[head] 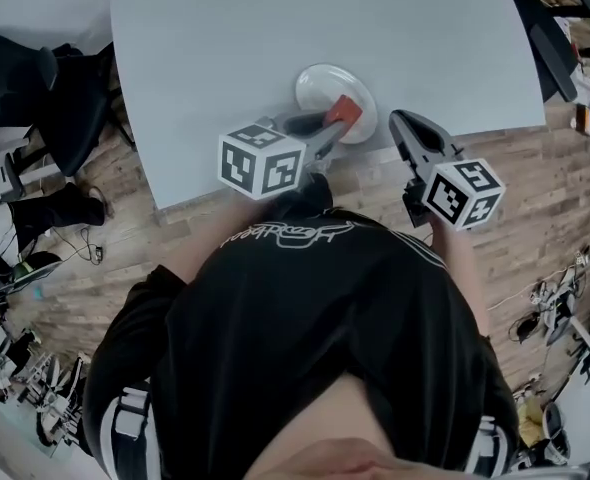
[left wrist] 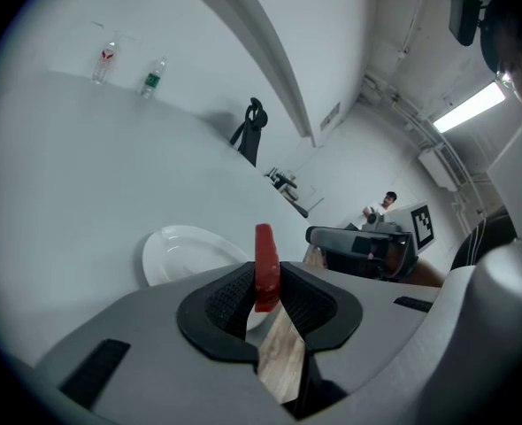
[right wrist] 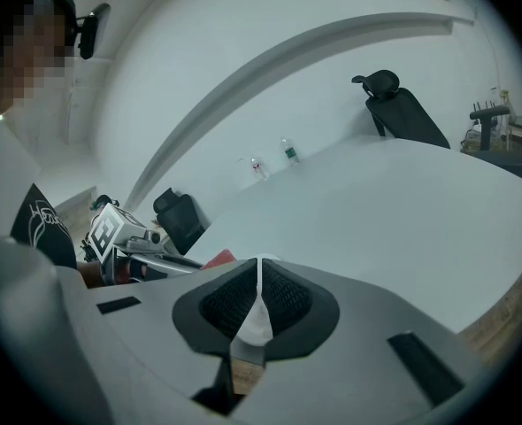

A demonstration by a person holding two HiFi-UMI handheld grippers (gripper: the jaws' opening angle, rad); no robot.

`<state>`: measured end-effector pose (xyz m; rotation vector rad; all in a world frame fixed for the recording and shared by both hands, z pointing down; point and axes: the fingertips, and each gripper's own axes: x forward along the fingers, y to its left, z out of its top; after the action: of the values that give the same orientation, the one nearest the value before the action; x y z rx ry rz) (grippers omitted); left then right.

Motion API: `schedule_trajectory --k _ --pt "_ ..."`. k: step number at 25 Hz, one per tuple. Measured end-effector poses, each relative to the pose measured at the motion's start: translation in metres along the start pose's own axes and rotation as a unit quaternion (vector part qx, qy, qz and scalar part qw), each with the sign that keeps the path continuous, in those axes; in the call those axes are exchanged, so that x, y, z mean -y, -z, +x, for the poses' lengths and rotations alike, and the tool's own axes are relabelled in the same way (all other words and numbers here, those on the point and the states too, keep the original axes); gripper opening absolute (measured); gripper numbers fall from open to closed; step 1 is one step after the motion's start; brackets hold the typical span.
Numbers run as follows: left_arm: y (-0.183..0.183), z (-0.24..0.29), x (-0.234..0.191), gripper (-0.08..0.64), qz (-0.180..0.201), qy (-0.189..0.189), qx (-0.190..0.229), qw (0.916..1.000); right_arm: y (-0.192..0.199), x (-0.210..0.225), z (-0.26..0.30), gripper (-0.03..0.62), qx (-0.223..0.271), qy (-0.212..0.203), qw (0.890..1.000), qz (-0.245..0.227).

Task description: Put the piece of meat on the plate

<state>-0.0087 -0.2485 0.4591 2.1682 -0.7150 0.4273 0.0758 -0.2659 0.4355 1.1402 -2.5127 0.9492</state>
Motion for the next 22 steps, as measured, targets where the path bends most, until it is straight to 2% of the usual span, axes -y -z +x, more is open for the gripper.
schedule_trajectory --k 7,14,22 --pt "0.004 0.014 -0.013 0.089 -0.003 -0.001 -0.025 0.9997 0.0 0.008 0.003 0.018 0.001 0.009 1.0 0.012" --pt "0.008 0.023 -0.025 0.089 0.012 -0.008 -0.045 0.9989 0.003 0.015 0.006 0.018 -0.002 0.015 1.0 0.021" --pt "0.014 0.026 -0.033 0.089 0.004 -0.006 -0.057 0.9983 0.007 0.016 0.014 0.018 -0.007 0.017 0.999 0.031"
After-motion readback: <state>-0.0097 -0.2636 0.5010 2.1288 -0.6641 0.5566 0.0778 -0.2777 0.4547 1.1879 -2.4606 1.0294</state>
